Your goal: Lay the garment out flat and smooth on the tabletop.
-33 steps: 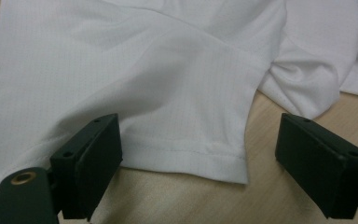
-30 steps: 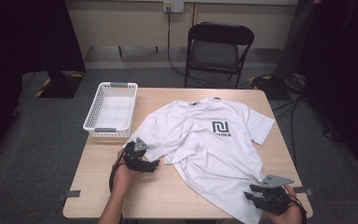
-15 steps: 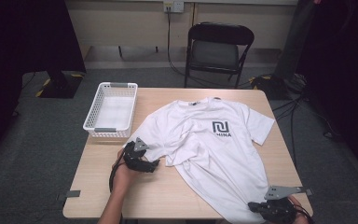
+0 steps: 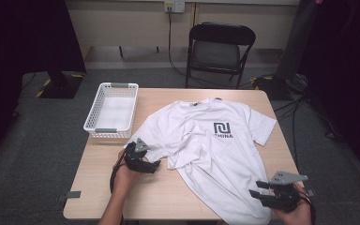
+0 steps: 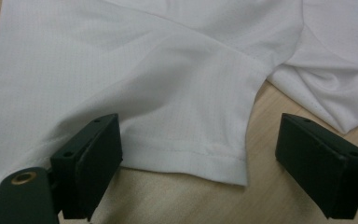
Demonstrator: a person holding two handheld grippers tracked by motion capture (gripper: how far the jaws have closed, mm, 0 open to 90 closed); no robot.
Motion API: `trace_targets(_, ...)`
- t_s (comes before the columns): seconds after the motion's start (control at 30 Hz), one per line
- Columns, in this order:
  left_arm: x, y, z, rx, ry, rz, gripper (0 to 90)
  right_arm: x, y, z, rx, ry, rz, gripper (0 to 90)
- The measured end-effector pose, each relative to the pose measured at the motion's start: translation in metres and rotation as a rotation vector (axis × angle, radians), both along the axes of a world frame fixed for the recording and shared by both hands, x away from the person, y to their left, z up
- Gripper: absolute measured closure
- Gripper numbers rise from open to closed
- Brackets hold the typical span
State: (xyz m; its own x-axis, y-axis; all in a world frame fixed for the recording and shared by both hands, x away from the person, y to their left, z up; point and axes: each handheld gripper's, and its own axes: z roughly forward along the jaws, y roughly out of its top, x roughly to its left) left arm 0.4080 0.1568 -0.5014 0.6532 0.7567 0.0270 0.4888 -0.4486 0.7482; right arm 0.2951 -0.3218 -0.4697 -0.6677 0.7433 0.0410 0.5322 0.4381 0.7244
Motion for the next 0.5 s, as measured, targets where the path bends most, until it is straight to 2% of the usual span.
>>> trace_targets(0.13,0.0,0.0,0.0,0.0,0.0,0.0,14.0,0.027,0.004,-0.003,-0.031,-0.046,-0.018,43.9)
trace_targets(0.27,0.0,0.0,0.0,0.005,0.0,-0.002,13.6,0.053,0.0,-0.009,-0.02,-0.044,-0.078,37.8)
trace_targets(0.37,0.0,0.0,0.0,0.004,0.0,-0.003,13.3,0.069,-0.001,-0.017,-0.049,-0.033,-0.127,30.8)
trace_targets(0.43,0.0,0.0,0.0,0.003,0.0,-0.001,13.2,0.076,-0.001,-0.021,-0.052,-0.026,-0.148,28.3)
trace_targets(0.5,0.0,0.0,0.0,0.003,0.0,-0.001,13.1,0.079,0.0,-0.024,-0.079,-0.03,-0.152,25.0)
